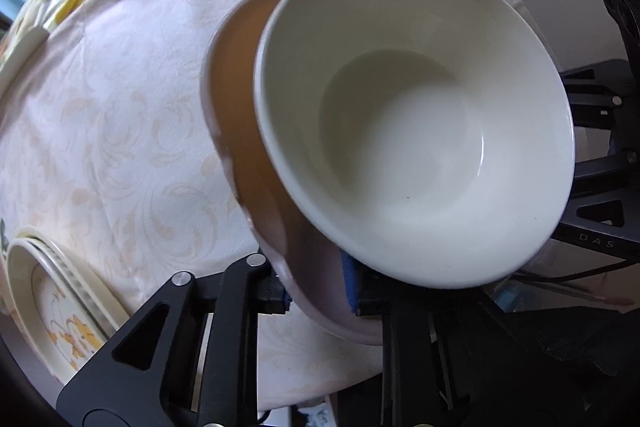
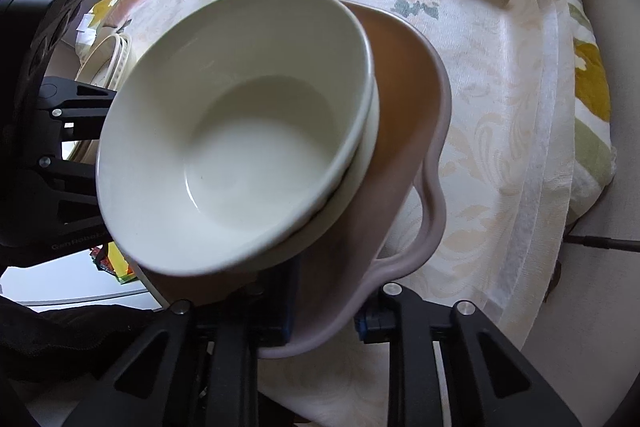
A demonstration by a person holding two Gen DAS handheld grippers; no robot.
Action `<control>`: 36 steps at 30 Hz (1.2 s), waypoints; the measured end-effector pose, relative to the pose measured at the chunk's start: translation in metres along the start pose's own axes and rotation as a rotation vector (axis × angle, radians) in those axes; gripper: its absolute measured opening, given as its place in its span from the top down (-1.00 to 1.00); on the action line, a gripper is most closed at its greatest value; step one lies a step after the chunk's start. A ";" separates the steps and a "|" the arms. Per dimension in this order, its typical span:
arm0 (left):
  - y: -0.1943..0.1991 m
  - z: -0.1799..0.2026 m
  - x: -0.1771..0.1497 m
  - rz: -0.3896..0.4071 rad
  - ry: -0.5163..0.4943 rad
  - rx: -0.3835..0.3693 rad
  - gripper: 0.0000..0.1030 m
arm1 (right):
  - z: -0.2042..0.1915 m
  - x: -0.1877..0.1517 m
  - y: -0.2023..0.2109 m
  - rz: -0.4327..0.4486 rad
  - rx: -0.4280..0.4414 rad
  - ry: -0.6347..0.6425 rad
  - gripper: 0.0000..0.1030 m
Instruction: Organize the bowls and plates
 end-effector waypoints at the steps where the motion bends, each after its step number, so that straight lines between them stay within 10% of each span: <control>1: 0.001 0.002 0.001 0.009 -0.012 0.020 0.71 | 0.000 0.000 0.001 0.008 -0.001 0.002 0.60; 18: 0.110 -0.036 -0.019 0.195 0.110 0.102 0.71 | -0.038 0.024 0.084 0.123 -0.067 0.146 0.60; 36: 0.112 -0.195 -0.154 0.145 0.072 0.088 0.71 | -0.230 0.084 0.039 0.118 -0.034 0.090 0.60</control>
Point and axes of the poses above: each gripper's, at about its wrist camera, not at the fingertips, and y roughly against the way its jaws point, z to its right, x to its top, the point moved 10 cm from there along -y, roughly the way its jaws point, and after that the axes turned 9 degrees about -z, right-handed, at the moved point
